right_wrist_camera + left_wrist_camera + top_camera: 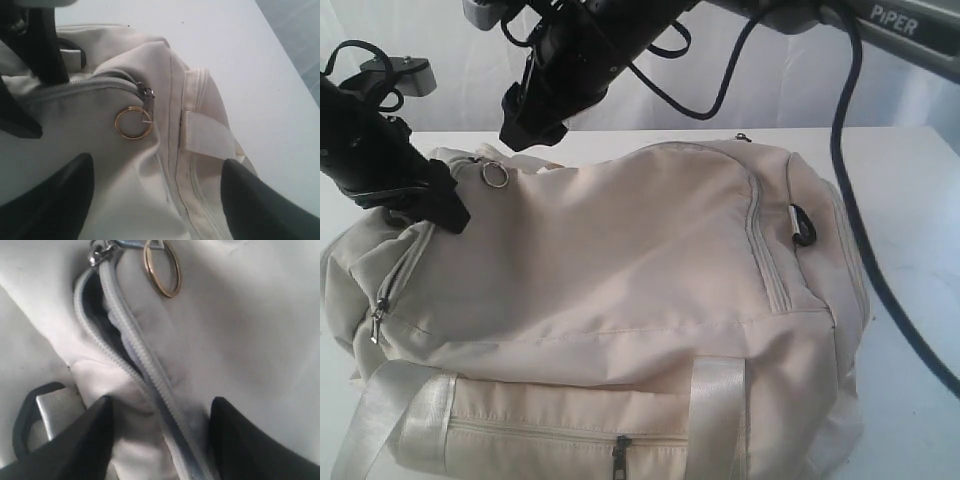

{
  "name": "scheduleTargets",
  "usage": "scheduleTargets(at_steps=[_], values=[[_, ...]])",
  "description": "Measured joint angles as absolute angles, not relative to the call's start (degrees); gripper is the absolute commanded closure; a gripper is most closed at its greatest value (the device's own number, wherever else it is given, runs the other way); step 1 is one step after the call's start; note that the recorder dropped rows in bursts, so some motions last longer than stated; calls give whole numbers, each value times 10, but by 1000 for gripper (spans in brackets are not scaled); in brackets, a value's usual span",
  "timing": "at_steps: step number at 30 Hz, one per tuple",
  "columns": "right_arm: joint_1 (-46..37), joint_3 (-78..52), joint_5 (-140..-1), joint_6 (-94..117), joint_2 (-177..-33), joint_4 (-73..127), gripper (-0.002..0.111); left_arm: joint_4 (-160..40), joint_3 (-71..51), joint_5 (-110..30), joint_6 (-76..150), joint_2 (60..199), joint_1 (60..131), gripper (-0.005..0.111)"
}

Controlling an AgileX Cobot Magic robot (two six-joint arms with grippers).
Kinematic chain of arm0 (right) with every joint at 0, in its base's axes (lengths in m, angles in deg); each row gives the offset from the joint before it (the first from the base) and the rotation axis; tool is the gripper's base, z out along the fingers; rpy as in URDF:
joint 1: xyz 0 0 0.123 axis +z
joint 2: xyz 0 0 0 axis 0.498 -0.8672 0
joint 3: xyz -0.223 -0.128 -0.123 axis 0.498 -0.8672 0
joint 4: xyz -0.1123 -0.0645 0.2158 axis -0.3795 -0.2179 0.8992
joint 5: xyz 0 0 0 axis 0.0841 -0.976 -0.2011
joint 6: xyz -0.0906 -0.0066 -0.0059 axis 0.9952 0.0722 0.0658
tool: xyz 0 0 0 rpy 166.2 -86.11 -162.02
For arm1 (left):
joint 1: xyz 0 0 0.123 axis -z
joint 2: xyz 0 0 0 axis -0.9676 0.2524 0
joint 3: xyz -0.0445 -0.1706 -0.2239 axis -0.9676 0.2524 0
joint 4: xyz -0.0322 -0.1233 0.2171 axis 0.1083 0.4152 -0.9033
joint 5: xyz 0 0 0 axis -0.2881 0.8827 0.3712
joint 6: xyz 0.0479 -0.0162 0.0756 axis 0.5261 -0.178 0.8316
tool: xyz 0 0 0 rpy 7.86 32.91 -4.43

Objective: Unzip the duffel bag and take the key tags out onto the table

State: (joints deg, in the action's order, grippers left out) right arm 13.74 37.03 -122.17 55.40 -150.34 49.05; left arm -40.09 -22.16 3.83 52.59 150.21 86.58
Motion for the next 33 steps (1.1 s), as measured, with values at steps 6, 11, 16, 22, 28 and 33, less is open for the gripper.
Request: scheduleTargets(at_steps=[6,11,16,22,28,33], values=[[137,370,-1209,577,-1533,521,33,-401,-222,37,524,1503,866,96],[144,370,-1168,591,-1550,539,29,-401,-222,37,522,1503,866,107],[159,370,-1098,593,-1567,543,30,-401,-222,37,522,1503,866,107],[170,370,-1071,593,-1596,544,30,-401,-222,37,522,1503,866,107],[170,370,-1057,593,-1609,548,50,-401,-222,37,522,1503,866,107],[170,370,-1055,593,-1609,548,72,-401,-222,36,522,1503,866,107]])
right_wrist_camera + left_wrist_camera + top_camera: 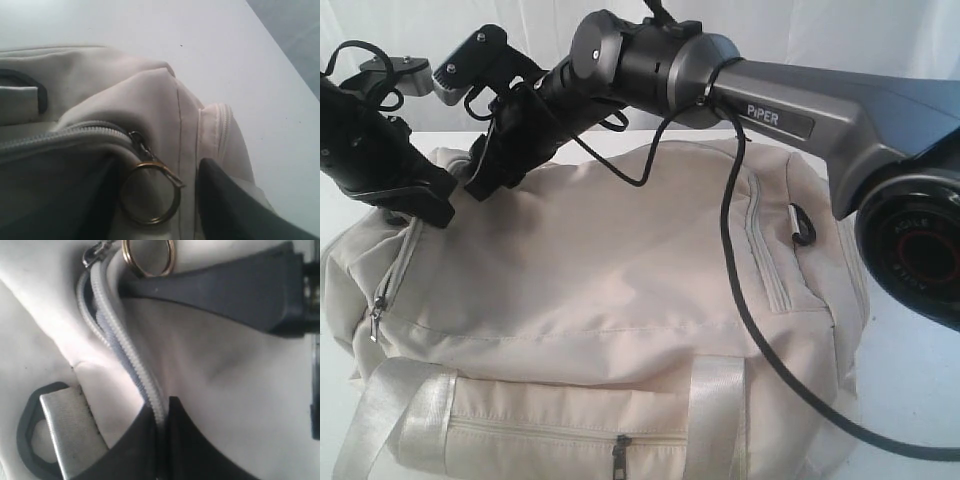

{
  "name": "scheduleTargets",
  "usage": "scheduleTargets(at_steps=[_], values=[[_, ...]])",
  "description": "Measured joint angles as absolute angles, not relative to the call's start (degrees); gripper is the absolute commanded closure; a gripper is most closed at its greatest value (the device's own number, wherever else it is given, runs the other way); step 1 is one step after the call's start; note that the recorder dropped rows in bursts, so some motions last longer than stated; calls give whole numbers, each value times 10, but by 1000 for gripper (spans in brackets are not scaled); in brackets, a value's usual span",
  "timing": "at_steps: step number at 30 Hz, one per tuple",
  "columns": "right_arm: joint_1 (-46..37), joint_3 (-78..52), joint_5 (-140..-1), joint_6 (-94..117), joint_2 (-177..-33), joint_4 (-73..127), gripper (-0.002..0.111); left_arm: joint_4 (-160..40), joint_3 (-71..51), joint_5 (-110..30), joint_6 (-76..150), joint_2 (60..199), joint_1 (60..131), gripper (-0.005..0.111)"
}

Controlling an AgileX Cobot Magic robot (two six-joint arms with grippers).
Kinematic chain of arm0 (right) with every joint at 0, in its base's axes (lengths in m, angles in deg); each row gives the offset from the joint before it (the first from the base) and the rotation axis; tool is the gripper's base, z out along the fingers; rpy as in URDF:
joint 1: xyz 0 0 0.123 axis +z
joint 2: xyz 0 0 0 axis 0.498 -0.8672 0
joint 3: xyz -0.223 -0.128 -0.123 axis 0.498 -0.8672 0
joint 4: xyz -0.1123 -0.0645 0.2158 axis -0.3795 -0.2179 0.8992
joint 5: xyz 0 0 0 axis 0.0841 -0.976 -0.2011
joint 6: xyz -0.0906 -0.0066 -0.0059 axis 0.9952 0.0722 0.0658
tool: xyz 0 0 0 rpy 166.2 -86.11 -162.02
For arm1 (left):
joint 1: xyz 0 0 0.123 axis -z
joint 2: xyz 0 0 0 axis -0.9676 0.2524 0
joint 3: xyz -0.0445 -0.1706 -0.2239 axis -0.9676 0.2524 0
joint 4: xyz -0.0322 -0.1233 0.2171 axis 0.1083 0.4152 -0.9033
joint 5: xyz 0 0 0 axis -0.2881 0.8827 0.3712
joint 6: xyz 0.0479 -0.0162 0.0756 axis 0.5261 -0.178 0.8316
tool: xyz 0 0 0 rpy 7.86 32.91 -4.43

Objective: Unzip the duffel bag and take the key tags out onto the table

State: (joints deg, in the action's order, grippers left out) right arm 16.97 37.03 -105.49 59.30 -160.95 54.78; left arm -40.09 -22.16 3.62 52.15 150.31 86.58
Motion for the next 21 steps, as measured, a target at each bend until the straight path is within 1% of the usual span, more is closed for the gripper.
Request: scheduleTargets(at_steps=[4,7,9,13,14,17,19,21], values=[[170,370,-1055,579,-1609,519,76,-401,-222,35,522,1503,866,107],[170,370,-1062,522,-1608,435,76,-401,-222,35,522,1503,866,107],[170,370,-1062,494,-1603,402,83,-401,-222,35,522,1503,866,107],[170,370,-1063,482,-1589,379,100,-401,-222,35,522,1503,866,107],[170,370,-1063,482,-1588,376,102,-401,-222,35,522,1503,866,107],[170,370,-1063,482,-1587,371,100,-401,-222,35,520,1503,866,107],[170,370,-1063,486,-1587,369,91,-401,-222,35,520,1503,866,107],[170,370,-1063,501,-1587,368,78,-401,-222,36,520,1503,866,107]])
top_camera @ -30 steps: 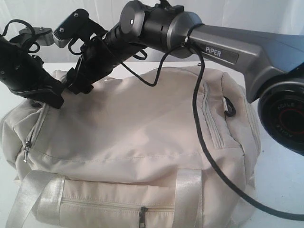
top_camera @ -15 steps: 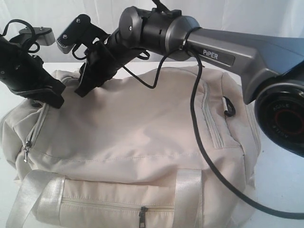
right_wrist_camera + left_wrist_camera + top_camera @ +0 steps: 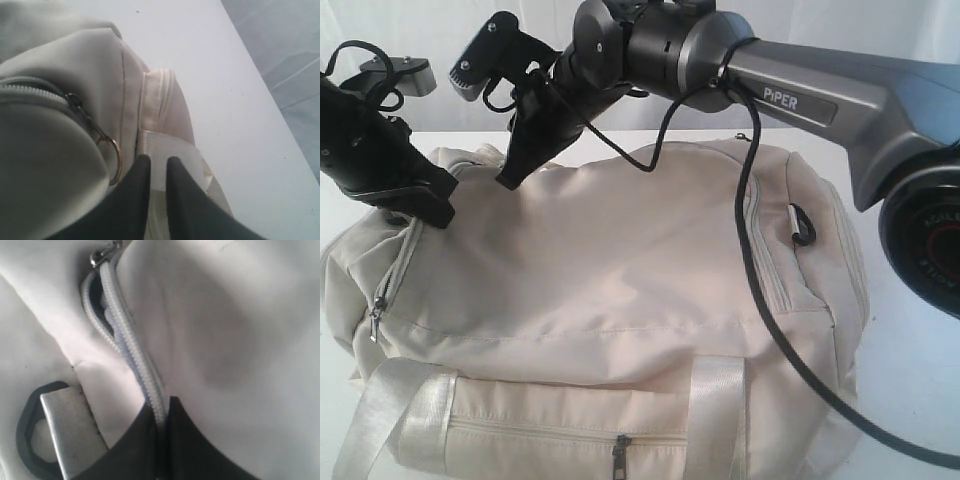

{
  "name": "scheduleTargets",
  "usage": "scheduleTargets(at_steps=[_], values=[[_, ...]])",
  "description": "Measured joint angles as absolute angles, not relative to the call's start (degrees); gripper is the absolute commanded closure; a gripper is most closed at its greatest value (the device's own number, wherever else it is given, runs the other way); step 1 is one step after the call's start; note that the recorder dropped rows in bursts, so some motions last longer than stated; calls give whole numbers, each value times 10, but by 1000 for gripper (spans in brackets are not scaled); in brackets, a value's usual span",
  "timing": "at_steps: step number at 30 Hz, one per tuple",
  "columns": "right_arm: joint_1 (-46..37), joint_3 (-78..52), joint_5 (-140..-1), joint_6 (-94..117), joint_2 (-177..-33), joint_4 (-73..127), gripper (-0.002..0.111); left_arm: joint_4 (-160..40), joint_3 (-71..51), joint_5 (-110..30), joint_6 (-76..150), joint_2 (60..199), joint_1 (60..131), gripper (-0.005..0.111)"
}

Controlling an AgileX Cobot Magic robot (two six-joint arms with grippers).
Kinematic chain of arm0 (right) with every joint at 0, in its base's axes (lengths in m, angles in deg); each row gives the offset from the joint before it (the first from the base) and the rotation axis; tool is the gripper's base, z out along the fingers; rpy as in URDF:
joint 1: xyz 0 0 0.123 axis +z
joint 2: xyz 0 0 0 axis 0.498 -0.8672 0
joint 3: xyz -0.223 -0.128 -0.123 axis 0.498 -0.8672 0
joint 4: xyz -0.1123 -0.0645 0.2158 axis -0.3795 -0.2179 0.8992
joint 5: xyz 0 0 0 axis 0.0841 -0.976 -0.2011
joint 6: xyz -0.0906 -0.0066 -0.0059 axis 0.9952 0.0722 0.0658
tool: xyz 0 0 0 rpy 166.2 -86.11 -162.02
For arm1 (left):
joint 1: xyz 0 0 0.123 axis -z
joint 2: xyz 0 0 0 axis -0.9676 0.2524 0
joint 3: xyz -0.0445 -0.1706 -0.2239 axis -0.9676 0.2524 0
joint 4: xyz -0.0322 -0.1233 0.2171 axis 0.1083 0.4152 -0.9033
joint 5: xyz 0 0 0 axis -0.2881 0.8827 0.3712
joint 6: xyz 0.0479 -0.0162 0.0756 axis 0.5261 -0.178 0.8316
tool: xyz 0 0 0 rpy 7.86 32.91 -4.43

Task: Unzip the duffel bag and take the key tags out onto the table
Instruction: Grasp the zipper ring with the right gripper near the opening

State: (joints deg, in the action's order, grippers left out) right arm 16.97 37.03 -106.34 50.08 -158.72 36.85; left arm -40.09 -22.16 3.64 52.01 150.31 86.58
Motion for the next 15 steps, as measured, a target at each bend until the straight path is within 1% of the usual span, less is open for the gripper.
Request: scheduleTargets(at_steps=[2,3,7,15], values=[[170,370,-1070,524,-1587,367,69,-401,-222,36,520,1503,866,107],[170,370,-1073,540,-1587,366,67,-401,-222,36,520,1503,866,107],[170,370,-1075,597,-1587,365,67,-401,-222,38,520,1503,866,107],[170,370,-1055,617,-1589,376,67,-401,-222,40,520,1503,866,107]])
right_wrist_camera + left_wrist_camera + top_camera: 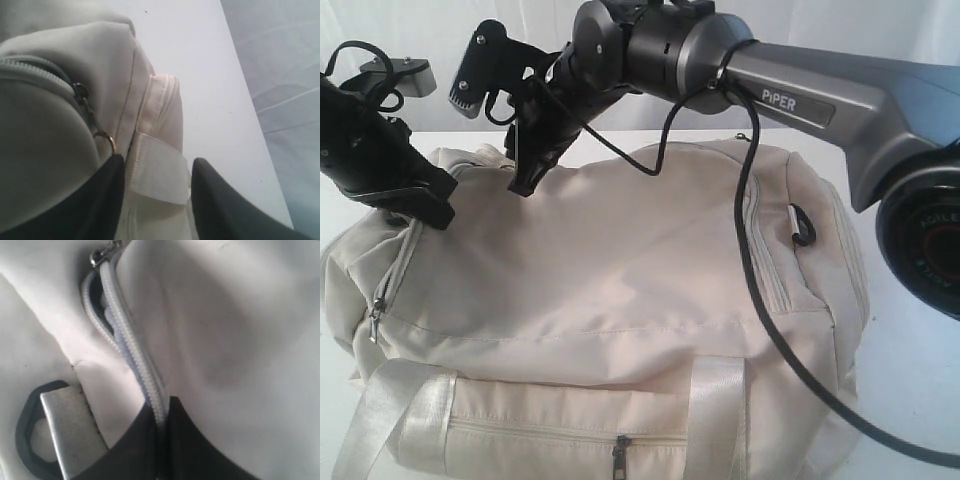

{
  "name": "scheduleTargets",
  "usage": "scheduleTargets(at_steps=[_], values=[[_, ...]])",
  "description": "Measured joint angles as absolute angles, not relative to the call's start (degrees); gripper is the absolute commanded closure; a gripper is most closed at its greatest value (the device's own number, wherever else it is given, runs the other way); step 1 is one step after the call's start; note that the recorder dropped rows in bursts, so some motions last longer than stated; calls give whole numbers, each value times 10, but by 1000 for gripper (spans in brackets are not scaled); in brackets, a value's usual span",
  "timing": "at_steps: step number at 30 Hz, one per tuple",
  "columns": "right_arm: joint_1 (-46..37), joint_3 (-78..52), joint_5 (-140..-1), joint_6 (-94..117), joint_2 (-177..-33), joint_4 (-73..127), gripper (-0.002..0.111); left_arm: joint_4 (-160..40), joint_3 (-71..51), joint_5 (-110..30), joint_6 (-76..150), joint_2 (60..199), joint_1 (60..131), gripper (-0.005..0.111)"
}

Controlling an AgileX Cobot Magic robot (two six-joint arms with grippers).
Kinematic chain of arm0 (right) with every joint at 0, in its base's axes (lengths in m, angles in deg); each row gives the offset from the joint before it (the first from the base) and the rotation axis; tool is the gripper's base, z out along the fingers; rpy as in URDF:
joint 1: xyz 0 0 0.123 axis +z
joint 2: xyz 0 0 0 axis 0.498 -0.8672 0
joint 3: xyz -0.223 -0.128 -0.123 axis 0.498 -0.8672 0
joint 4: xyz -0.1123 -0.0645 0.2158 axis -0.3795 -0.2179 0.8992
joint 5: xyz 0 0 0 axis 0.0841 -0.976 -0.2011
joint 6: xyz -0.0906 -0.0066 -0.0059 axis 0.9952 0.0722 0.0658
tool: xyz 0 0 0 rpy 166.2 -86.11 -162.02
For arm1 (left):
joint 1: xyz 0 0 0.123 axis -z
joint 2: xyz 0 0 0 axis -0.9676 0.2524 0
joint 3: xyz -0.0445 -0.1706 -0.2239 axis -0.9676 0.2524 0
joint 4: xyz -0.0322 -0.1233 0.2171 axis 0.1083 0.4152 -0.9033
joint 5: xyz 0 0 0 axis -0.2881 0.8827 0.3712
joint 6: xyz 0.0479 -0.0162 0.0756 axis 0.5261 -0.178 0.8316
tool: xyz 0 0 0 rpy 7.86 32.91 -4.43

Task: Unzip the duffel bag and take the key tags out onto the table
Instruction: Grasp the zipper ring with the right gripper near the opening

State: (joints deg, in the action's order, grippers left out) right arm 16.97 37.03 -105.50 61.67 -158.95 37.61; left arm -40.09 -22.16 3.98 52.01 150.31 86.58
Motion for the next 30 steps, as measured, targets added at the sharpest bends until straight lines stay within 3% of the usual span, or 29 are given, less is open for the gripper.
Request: scheduleTargets(at_steps=[21,24,29,30], values=[[170,370,-1059,643,-1616,433,67,-401,-222,42,520,1503,866,107],[171,370,-1056,643,-1624,435,76,-401,-222,42,520,1503,866,107],[178,370,-1048,644,-1629,436,108,-401,-222,42,519,1504,866,107],[178,370,-1045,644,-1629,435,108,-401,-222,42,519,1504,866,107]])
